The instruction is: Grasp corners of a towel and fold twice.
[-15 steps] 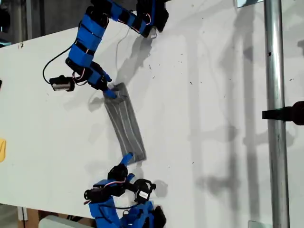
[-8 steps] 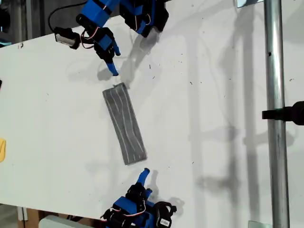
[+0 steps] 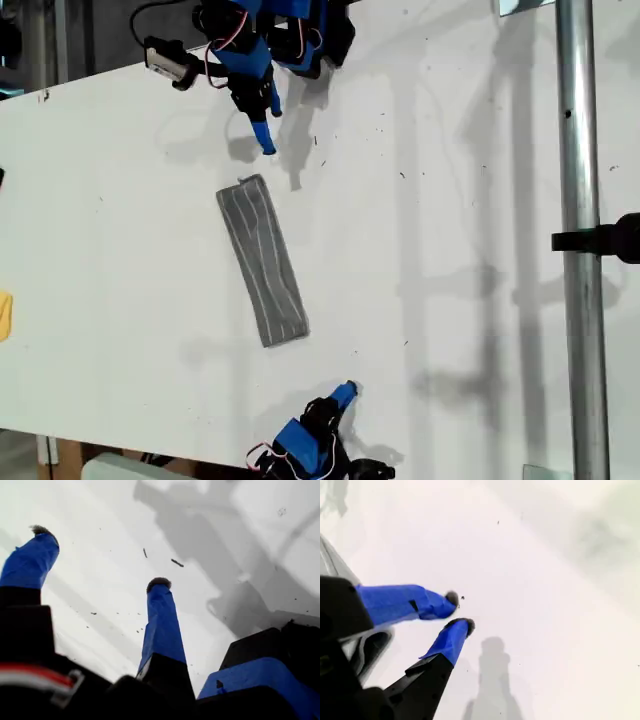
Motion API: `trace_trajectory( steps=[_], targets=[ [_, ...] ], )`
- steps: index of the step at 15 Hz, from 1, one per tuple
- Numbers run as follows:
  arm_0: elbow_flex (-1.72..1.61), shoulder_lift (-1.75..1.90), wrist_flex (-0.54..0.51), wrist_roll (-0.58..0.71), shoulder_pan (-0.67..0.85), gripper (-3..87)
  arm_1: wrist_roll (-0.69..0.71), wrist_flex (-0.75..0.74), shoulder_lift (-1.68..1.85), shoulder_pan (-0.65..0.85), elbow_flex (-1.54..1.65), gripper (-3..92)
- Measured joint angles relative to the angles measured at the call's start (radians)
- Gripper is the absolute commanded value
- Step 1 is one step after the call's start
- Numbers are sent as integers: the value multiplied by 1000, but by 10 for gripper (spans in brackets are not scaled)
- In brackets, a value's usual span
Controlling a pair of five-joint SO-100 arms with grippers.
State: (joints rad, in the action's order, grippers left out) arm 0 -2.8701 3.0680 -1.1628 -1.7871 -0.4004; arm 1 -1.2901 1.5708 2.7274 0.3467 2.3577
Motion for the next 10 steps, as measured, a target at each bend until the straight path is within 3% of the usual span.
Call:
trace_trajectory(
  steps=[2,5,10],
  targets=[
    [-178,336,-72,5,2,-27,3,0,-18,9,2,405],
    [-233,397,-78,5,37,-25,69,-12,-146,61,-8,428],
    [-244,400,-78,46,120,-25,374,-293,-586,279,-202,453]
  ],
)
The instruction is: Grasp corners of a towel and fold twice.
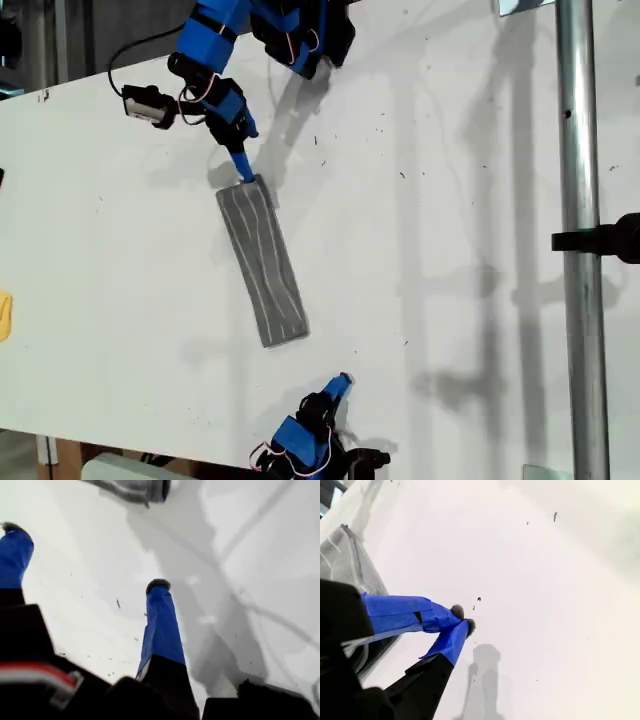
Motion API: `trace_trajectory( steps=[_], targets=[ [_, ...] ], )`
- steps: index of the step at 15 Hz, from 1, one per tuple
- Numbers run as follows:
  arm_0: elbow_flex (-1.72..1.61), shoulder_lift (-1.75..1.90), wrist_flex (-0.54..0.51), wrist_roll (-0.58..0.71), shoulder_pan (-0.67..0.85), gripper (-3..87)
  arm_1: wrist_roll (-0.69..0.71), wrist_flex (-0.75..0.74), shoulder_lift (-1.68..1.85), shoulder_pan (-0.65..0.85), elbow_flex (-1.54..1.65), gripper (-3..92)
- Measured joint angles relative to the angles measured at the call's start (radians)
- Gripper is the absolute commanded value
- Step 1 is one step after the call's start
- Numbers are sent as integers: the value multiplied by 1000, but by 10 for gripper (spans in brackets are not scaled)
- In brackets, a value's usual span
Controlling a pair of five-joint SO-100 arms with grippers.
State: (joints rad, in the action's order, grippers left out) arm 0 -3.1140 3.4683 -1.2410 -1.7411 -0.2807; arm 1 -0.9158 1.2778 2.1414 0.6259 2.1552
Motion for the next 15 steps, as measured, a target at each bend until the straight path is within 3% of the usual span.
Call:
trace_trajectory(
  steps=[4,8,9,10,12,15],
  targets=[
    [0,0,0,0,0,-23,120,-279,-420,98,-118,461],
    [0,0,-14,-2,0,-15,121,-282,-845,89,-399,431],
    [0,0,-15,-2,0,-7,112,-267,-888,69,-456,360],
    [0,0,-18,0,0,-5,98,-256,-937,48,-534,156],
    [0,0,-18,9,0,-4,58,-244,-1015,-2,-655,-3],
    [0,0,-18,28,0,-2,48,-215,-1022,-72,-689,-3]
  ],
)
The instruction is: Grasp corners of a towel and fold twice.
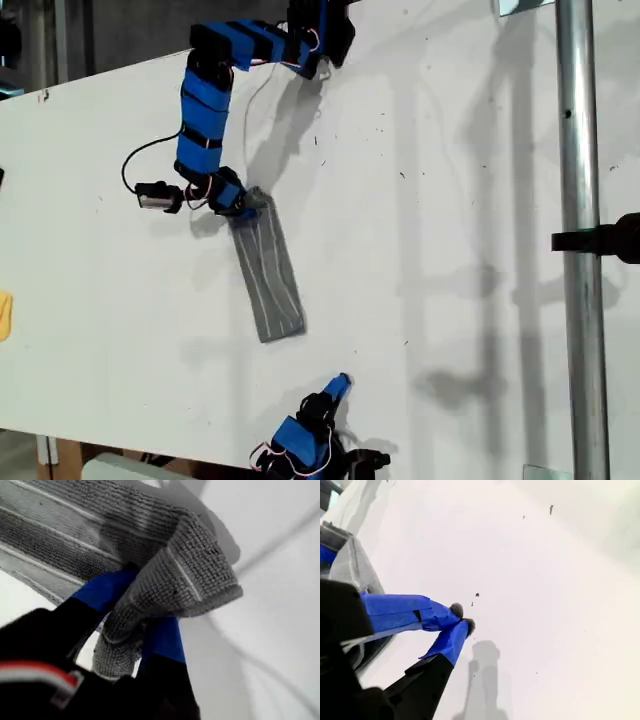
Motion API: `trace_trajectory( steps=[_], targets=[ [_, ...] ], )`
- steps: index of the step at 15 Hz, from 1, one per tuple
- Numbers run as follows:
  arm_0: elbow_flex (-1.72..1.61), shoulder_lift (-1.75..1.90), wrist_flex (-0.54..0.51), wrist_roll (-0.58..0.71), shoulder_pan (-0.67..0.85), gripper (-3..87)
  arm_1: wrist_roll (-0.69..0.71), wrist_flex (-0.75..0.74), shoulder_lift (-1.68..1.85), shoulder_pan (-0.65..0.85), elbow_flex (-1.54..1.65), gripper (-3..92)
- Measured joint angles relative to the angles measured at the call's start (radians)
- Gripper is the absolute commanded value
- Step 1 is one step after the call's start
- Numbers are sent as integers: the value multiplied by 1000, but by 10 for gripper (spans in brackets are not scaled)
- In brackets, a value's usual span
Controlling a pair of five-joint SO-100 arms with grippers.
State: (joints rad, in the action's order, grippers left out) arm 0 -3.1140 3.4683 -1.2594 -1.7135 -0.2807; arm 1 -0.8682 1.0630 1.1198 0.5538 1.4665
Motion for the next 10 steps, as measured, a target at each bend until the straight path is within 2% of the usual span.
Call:
trace_trajectory(
  steps=[3,4,8,10],
  targets=[
    [0,0,0,23,23,5,-18,141,233,-2,198,-3],
    [0,0,0,31,28,7,-35,232,365,-6,259,-3],
    [0,0,0,69,52,10,-133,752,937,-23,308,-3],
    [0,0,0,78,61,10,-198,818,994,-95,264,-3]
  ],
)
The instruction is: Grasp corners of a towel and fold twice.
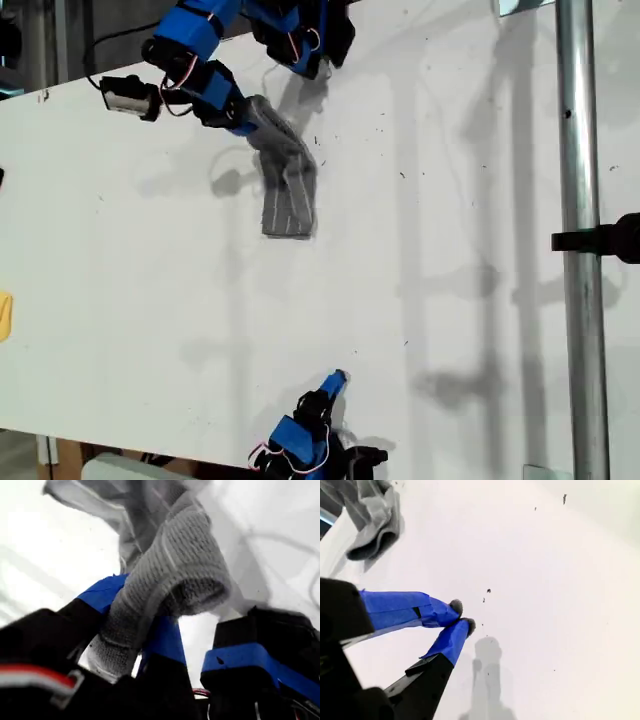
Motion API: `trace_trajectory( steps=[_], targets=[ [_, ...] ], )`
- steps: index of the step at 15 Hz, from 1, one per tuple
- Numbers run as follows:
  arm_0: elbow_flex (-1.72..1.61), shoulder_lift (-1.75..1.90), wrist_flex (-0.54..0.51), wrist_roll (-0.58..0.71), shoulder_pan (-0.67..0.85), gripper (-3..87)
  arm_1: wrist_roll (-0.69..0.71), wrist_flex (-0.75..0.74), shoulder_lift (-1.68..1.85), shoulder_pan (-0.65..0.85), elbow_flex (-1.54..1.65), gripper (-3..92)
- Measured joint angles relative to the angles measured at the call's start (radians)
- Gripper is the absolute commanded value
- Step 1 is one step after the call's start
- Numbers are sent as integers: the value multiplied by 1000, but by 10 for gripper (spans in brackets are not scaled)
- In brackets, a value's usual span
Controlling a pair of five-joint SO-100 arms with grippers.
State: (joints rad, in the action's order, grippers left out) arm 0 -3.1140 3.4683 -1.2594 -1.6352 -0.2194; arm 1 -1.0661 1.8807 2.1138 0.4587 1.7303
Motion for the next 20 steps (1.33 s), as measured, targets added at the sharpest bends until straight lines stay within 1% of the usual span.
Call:
trace_trajectory(
  steps=[1,2,4,6,7,8,10,11,12,14,15,16,18,19,20],
  targets=[
    [0,0,0,0,0,8,-15,-8,-14,-32,-12,-3],
    [0,0,0,0,-2,7,-18,-55,-89,-69,-38,-3],
    [0,0,0,0,-2,6,-15,-184,-324,-124,-126,-3],
    [0,0,0,0,-2,6,-18,-298,-561,-146,-215,-3],
    [0,0,0,0,-2,6,-17,-344,-663,-153,-261,125],
    [0,0,0,0,-2,8,-15,-387,-736,-163,-291,319],
    [0,0,0,0,-2,15,-18,-422,-785,-161,-337,415],
    [0,0,-3,-3,-2,37,-18,-433,-781,-155,-353,419],
    [0,0,-12,-11,-2,63,-18,-453,-756,-144,-356,406],
    [0,0,-28,-8,11,63,-18,-552,-548,-84,-273,323],
    [0,0,-29,14,31,63,-18,-578,-426,-44,-192,265],
    [0,0,-29,34,52,63,-23,-586,-311,-8,-100,178],
    [0,0,-31,80,77,62,-58,-617,-67,40,190,62],
    [0,0,-31,150,81,61,-78,-637,69,40,368,32],
    [0,0,-31,307,81,56,-98,-646,232,31,561,5]
  ],
)
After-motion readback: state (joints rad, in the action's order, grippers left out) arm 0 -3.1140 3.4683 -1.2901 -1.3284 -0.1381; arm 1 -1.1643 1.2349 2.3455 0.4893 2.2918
